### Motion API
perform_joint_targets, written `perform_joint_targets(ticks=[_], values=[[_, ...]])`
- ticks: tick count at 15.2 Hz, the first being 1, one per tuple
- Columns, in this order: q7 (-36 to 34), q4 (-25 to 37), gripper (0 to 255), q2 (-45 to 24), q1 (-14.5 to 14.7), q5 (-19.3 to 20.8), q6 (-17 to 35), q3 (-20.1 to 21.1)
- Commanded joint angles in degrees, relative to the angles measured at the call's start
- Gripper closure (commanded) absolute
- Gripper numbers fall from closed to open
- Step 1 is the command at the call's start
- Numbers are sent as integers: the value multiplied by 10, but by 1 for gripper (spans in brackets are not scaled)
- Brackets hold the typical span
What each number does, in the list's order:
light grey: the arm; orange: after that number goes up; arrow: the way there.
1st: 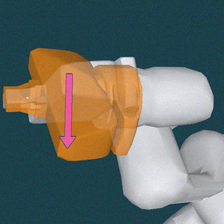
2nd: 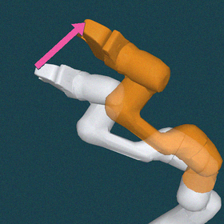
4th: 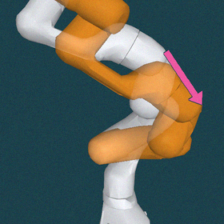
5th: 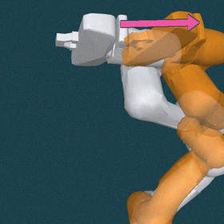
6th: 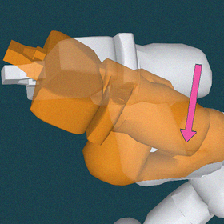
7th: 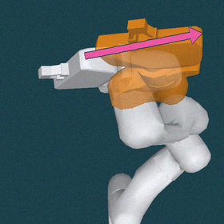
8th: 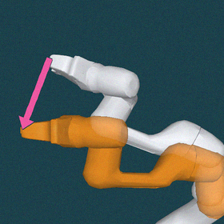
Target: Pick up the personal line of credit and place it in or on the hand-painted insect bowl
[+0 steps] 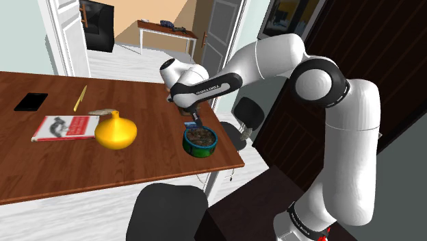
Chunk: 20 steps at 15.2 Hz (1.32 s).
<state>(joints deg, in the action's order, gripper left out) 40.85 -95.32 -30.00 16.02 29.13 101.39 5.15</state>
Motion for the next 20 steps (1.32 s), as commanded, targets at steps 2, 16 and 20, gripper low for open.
perform_joint_targets(ticks=[2,16,20], values=[[22,-40,255,29,-24,8,25,-11],[9,-80,255,-7,-44,31,104,-26],[-2,-79,255,-28,-44,36,123,-28]])
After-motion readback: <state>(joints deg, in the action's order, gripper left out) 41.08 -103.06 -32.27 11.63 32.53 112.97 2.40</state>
